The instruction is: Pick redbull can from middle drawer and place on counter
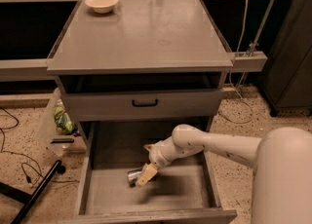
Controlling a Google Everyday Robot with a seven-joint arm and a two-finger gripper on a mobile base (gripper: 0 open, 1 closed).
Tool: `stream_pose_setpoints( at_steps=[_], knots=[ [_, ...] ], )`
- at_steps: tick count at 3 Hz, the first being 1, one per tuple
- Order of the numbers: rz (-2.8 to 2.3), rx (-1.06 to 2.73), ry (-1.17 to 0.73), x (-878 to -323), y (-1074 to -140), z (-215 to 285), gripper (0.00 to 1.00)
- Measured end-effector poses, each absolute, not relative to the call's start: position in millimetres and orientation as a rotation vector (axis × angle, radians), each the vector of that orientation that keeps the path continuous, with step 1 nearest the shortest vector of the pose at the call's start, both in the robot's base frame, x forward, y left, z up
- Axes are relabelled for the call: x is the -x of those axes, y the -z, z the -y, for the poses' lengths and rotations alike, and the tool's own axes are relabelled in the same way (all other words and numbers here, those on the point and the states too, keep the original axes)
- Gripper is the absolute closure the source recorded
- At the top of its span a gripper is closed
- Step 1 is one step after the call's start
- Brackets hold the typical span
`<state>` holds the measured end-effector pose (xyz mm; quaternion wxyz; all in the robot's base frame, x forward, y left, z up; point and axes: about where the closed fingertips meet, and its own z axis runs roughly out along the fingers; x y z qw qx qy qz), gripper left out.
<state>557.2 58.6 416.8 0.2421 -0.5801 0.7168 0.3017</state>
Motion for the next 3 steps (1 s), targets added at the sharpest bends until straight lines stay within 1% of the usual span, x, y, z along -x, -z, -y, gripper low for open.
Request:
stream_pose_setpoints(
  at_steps=[1, 3],
  knots=[
    [-1.996, 1.549, -0.800, -556.6, -412.1, -35.8, 0.00],
    [-1.999, 1.587, -0.871, -557.0, -382.3, -44.5, 0.00]
  ],
)
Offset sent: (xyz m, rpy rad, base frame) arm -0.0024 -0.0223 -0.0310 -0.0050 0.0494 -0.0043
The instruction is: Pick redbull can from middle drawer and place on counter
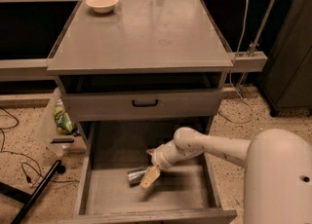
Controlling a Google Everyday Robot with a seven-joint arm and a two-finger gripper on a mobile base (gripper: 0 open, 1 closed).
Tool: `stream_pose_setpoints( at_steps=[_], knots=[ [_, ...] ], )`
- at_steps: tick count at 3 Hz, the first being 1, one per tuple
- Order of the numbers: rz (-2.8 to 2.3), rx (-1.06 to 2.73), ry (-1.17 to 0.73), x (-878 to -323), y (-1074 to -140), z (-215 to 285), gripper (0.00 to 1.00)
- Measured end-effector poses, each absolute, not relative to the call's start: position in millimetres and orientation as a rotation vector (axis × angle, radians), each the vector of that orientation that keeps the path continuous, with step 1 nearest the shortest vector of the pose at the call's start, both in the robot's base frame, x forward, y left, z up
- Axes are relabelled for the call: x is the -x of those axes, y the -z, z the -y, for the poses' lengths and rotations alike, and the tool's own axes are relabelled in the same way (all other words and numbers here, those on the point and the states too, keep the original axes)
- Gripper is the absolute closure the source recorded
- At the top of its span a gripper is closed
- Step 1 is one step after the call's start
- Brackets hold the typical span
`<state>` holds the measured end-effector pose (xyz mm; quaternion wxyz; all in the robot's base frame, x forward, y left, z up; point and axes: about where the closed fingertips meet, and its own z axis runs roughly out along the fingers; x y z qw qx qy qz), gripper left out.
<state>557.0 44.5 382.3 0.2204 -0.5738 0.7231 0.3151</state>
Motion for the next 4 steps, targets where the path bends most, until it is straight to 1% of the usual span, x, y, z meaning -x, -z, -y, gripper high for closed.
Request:
stream_pose_setpoints(
  at_steps=[1, 2, 4],
  knots=[
    [-1.996, 1.623, -0.900, -562.5, -368.3, -56.9, 0.00],
    [-1.995, 1.624, -0.901, -563.3, -368.3, -57.9, 0.19],
    [-1.995, 1.624, -0.901, -563.2, -368.3, -57.9, 0.65]
  ],
)
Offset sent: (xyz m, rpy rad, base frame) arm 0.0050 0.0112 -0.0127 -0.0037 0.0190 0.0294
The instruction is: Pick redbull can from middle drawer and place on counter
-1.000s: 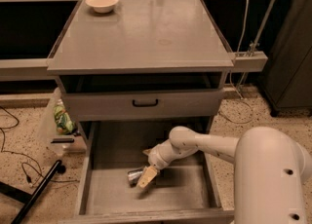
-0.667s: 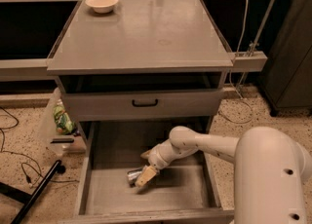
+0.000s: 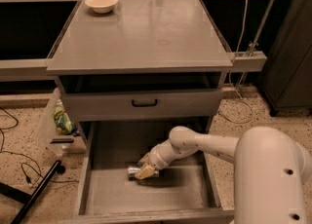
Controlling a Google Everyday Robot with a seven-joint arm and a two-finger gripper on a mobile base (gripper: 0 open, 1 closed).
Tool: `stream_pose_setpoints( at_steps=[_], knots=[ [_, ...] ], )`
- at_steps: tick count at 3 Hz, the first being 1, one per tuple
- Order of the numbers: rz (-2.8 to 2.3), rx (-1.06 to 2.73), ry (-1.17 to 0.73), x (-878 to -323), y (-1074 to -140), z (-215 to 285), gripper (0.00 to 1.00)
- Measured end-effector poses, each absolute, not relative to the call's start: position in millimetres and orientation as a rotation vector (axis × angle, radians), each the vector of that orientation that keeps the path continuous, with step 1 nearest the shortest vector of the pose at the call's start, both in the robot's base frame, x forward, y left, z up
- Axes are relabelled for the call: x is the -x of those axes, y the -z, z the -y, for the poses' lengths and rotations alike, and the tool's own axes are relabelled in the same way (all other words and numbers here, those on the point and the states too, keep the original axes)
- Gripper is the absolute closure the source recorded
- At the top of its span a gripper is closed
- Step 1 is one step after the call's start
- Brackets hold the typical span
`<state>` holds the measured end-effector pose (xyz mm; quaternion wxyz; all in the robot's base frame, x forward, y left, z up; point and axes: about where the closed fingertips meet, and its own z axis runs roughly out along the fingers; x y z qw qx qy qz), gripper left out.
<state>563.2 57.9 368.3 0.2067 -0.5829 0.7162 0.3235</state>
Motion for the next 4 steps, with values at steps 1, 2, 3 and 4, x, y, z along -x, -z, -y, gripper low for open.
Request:
stream_pose_setpoints(
  at_steps=[1, 2, 3, 4],
  knots=[
    [-1.993, 1.617, -0.895, -557.9, -379.6, -57.1, 0.89],
    [-1.999, 1.589, -0.895, -547.6, -412.6, -53.3, 1.00],
    [-1.981, 1.568, -0.894, -532.7, -460.5, -50.4, 1.00],
    [-1.945, 1.632, -0.827, -520.7, -525.6, -59.7, 1.00]
  ],
)
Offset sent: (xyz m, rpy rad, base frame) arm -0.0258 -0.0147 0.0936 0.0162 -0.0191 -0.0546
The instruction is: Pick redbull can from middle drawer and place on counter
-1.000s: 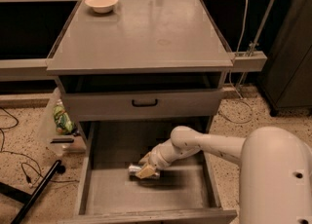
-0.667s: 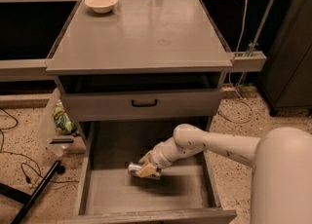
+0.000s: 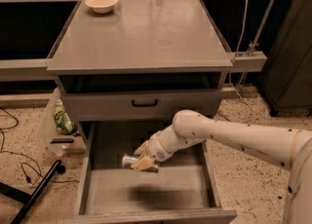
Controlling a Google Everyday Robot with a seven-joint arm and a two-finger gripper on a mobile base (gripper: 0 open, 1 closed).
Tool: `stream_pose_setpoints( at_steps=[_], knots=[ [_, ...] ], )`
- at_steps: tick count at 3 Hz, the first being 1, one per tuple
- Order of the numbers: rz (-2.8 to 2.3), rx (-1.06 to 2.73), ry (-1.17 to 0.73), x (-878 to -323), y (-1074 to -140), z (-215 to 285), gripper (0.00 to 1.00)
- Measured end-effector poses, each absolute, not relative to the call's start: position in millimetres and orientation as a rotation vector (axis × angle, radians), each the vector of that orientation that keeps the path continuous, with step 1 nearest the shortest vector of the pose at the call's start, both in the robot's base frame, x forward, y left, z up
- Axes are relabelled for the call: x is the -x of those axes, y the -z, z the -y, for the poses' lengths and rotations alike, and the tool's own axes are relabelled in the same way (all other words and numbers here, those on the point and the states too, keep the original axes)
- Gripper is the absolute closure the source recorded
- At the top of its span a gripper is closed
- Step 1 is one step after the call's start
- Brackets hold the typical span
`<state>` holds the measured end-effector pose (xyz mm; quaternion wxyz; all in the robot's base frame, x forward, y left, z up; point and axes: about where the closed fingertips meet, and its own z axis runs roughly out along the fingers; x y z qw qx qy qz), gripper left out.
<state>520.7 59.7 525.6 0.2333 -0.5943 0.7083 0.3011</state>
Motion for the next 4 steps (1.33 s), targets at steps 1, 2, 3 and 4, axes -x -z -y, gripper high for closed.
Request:
stream_pose_setpoints(
  at_steps=[1, 2, 3, 4],
  knots=[
    [-1.945, 1.632, -0.827, -520.6, -525.6, -59.8, 1.00],
    [-1.956, 1.647, -0.858, -517.9, -530.9, -63.8, 1.00],
    [-1.839, 1.680, -0.902, -517.9, -590.2, -71.2, 1.00],
    [-1.658, 1.754, -0.938, -516.1, -662.9, -84.1, 1.00]
  ],
)
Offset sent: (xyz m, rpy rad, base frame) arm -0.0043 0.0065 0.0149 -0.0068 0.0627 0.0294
